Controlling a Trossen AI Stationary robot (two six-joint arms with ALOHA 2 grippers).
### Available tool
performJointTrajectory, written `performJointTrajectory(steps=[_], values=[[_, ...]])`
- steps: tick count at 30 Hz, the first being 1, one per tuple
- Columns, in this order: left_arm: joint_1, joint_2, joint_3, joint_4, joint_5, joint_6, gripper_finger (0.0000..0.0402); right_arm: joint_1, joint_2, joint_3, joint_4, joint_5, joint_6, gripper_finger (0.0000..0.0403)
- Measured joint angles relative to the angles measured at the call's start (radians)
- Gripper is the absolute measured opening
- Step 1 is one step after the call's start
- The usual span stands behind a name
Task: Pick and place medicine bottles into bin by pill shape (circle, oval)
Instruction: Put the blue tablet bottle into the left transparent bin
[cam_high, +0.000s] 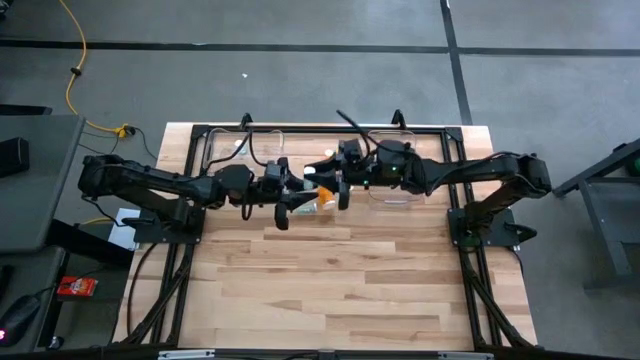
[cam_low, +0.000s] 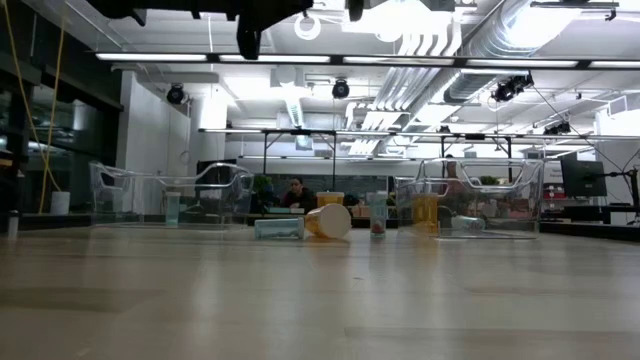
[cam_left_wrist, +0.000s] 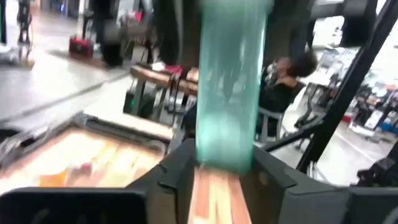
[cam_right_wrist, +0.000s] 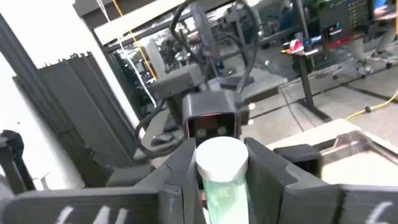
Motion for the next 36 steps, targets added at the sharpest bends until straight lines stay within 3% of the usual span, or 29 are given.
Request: performJointTrajectory(steps=[9, 17, 27, 36], values=[[0.029, -0.229, 0.000, -0.291, -0.001, 0.046, 0.0185, -0.017, -0.034, 0.000, -0.095, -0.001, -0.040, 0.0089], [0.030, -0.416, 0.001, -0.405, -0.046, 0.097, 0.0193, 0.037, 0.018, 0.000, -0.150, 0.062, -0.114, 0.0089], [-0.002, -0.390, 0.001, -0.437, -0.037, 0.062, 0.0191, 0.076, 0.141, 0.000, -0.057, 0.075, -0.131, 0.0098], [-0.056, -0.344, 0.000, -0.514, -0.036, 0.060, 0.0191, 0.058, 0.152, -0.001, -0.040, 0.075, -0.138, 0.0100]])
